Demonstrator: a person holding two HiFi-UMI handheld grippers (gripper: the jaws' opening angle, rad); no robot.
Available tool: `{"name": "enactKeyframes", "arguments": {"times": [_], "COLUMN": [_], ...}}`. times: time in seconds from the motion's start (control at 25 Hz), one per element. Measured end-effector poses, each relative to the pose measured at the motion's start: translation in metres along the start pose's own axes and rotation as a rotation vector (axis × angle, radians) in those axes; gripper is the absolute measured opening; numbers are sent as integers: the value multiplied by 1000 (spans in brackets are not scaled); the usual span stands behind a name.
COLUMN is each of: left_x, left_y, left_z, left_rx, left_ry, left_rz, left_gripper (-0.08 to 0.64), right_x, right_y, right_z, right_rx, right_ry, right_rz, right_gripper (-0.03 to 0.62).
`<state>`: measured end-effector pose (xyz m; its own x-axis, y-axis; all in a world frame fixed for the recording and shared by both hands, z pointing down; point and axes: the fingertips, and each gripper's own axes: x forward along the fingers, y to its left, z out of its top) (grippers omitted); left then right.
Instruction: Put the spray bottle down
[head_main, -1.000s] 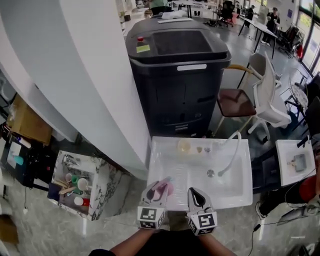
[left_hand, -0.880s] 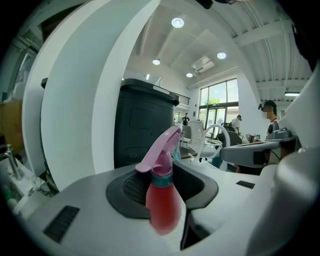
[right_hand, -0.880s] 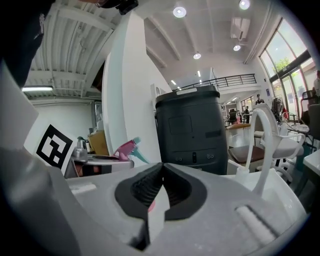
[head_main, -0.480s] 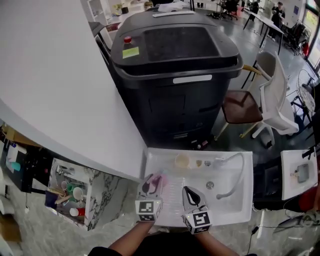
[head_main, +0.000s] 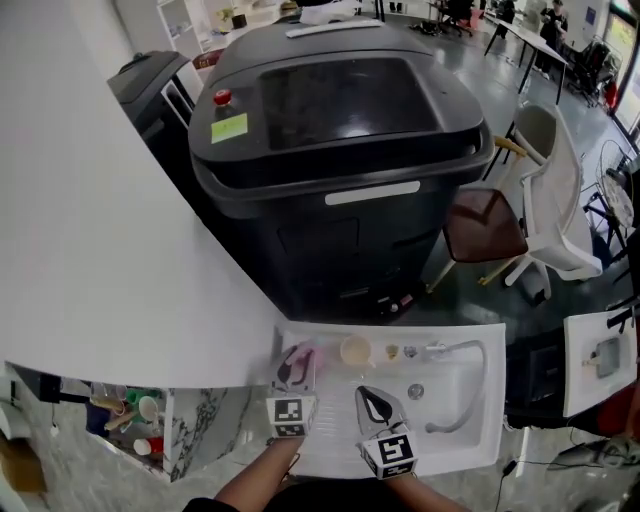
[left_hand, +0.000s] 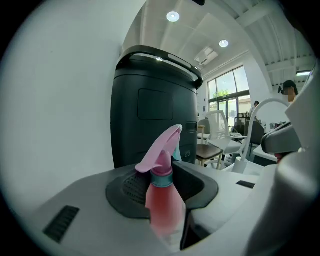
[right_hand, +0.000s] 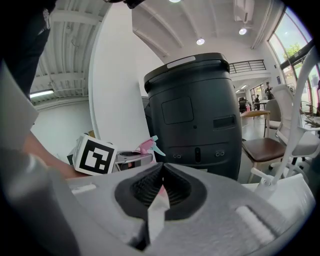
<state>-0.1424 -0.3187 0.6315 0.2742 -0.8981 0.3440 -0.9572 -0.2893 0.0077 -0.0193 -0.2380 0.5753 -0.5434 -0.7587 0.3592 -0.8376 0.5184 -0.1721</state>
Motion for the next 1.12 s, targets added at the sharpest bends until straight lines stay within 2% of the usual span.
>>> {"name": "enactKeyframes", "arguments": {"times": [0.32,0.48,0.68,0.88,1.12], "left_x": [44,51,54,56,62], "left_y": [-2,-3,-9,-7,-12], "left_z": [-12,-20,-19,-7,-4], "left_rx": [32,59,95,91,30], "left_ry": [-27,-8,-37,-87,-117], "left_rz": [-34,-36,-53,-27,-20], "left_gripper": [152,152,152,150,149], "right_x": [11,11,8,6,4], "right_y": [-36,-43,-46,-48,-53], "right_z": [-2,-10,-15,-17,-17], "right_rx": [-1,5,8,14,9], "right_ry": [15,27,39,41,45], "right_rz": [-21,-28,-30,-24,-22], "right_gripper": [-2,-2,-2,-2,-2]}}
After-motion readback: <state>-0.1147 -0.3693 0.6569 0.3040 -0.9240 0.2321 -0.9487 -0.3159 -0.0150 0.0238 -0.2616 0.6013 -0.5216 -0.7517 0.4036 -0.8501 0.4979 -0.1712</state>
